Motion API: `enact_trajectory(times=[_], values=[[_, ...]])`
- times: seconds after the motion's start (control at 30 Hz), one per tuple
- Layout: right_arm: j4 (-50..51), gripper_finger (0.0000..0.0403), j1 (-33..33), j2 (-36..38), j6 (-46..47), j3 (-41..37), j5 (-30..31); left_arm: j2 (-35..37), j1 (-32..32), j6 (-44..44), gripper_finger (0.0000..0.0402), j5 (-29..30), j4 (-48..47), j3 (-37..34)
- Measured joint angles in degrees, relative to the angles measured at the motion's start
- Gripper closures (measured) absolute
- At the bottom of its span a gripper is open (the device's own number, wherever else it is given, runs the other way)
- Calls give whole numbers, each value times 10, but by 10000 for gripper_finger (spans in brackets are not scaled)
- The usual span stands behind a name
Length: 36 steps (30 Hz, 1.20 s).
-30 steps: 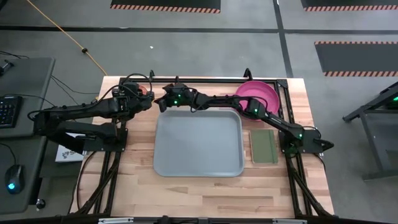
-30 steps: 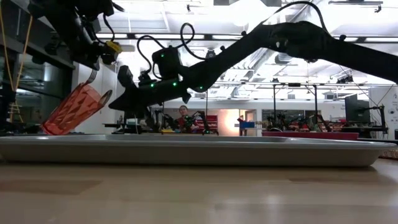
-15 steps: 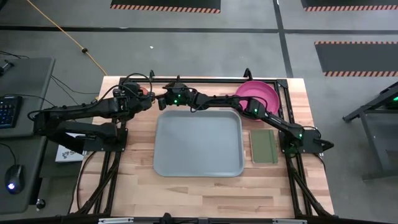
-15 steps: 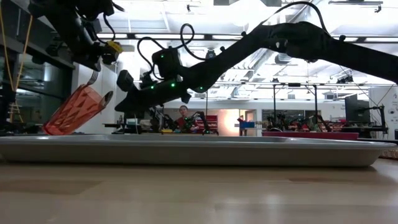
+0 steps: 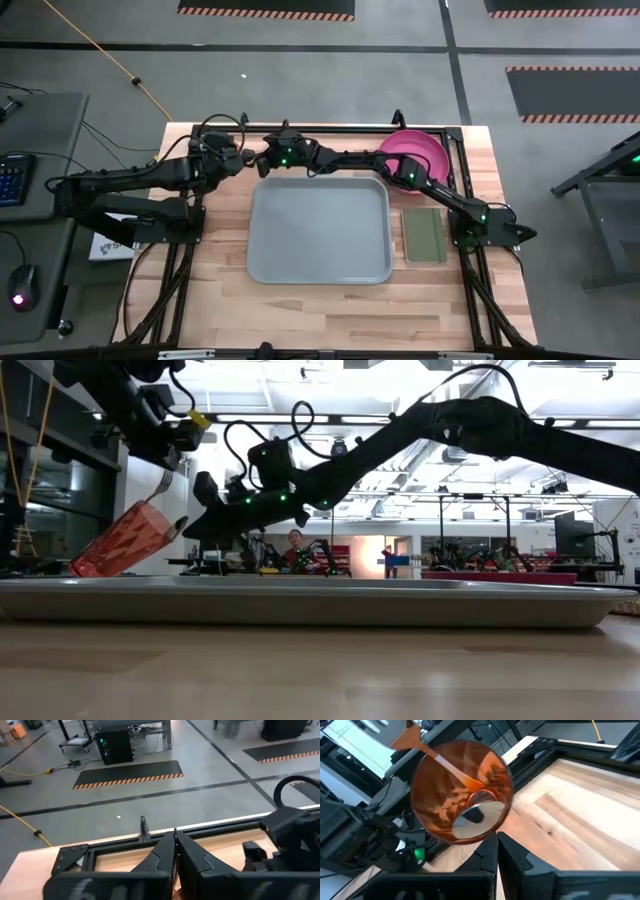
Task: Pick and place plate/cup/fork/spoon on tray
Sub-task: Put the orange fork on the gray serving tray
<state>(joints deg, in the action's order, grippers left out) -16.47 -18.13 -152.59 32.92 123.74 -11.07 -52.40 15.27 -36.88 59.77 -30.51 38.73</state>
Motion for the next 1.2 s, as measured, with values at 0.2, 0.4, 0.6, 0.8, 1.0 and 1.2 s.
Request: enact_trajectory(times=[0.2,0.4,0.6,0.8,1.0,1.2], values=[[-5,403,4,0,-4,0,1,0,0,0,401,7,-11,0],[-32,403,11,0,-4,0,16,0,0,0,401,7,-44,0],[-61,403,15,0,-4,0,24,1,0,3,401,7,-53,0],[-61,403,16,0,-20,0,45,5,0,25,401,7,-66,0],[-66,403,17,0,-32,0,46,7,0,18,401,9,-92,0],[-69,403,17,0,-34,0,38,7,0,14,401,10,-94,0]])
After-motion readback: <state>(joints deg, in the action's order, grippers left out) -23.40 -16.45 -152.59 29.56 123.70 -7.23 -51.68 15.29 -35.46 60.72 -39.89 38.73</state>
